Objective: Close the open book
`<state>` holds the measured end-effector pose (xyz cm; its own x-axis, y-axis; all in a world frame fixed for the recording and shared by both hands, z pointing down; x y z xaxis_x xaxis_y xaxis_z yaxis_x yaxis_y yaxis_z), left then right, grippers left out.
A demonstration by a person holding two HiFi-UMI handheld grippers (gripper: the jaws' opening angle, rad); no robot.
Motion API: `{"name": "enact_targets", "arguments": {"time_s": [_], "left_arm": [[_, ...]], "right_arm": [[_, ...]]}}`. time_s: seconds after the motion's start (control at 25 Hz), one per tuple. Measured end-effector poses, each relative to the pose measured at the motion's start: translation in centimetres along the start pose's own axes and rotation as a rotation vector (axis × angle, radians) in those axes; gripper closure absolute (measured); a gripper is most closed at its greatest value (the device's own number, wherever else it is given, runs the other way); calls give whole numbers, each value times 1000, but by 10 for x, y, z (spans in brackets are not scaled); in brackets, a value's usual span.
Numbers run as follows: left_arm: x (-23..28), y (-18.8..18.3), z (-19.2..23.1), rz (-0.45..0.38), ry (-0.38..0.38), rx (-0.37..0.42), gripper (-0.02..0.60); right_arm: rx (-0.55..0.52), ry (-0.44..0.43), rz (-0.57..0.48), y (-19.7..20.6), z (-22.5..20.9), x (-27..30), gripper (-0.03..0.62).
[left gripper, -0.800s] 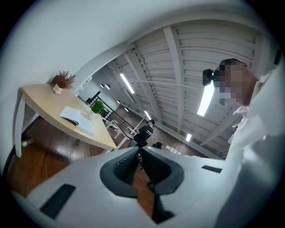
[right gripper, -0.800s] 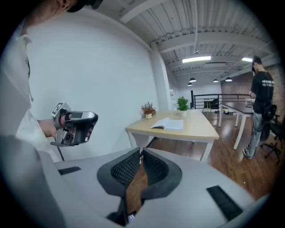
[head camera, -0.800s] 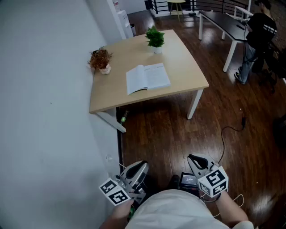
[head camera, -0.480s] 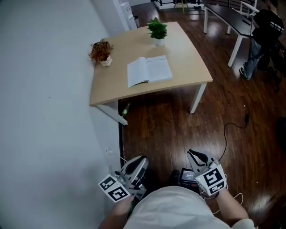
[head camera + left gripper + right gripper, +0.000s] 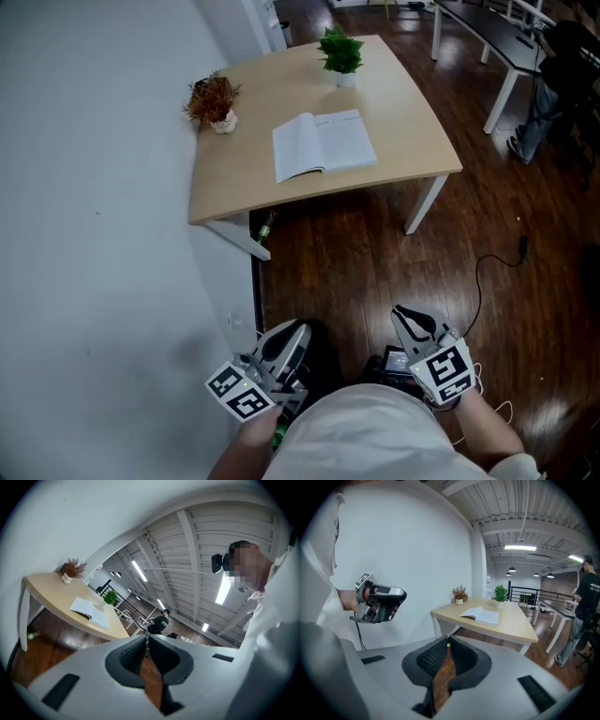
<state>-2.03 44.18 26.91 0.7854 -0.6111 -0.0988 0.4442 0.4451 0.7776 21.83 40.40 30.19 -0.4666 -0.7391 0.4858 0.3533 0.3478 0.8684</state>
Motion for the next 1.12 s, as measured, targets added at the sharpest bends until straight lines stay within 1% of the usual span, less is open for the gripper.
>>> {"name": "enact_targets", "arguments": {"time_s": [0.2,0.36,0.44,0.52,0.72,0.92,1.12], "left_arm": [[-8,-38,49,15,35,1,581],[-17,-71,86,33,61,8,581],[-21,-84,102,45,74,6,581],[-26,-94,116,56,93,0,581],[-33,-112,144,73,137,-15,583],[-37,-122,162,79,157,-30,581],[-30,-122,176,96,160,-48,583]], "right_arm": [[2,18,32,-31,19,45,591],[11,43,26,-56,34,82,591],[14,52,21,-66,40,98,591],[19,57,45,-75,49,110,591],[20,81,55,-90,62,136,591],[13,95,66,-101,68,153,591],[13,96,65,-107,61,169,591]]}}
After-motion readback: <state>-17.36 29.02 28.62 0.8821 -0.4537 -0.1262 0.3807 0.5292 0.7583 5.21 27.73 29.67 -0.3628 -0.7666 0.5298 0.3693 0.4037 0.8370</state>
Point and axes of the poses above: the fingertips, and each gripper's own axes: x forward along the fingers, z to its left, y out of its underside, the point moved 6 cm from there along -x, backward along the fingers, and after that the axes turned 15 degrees about y, right-handed, at the moved point
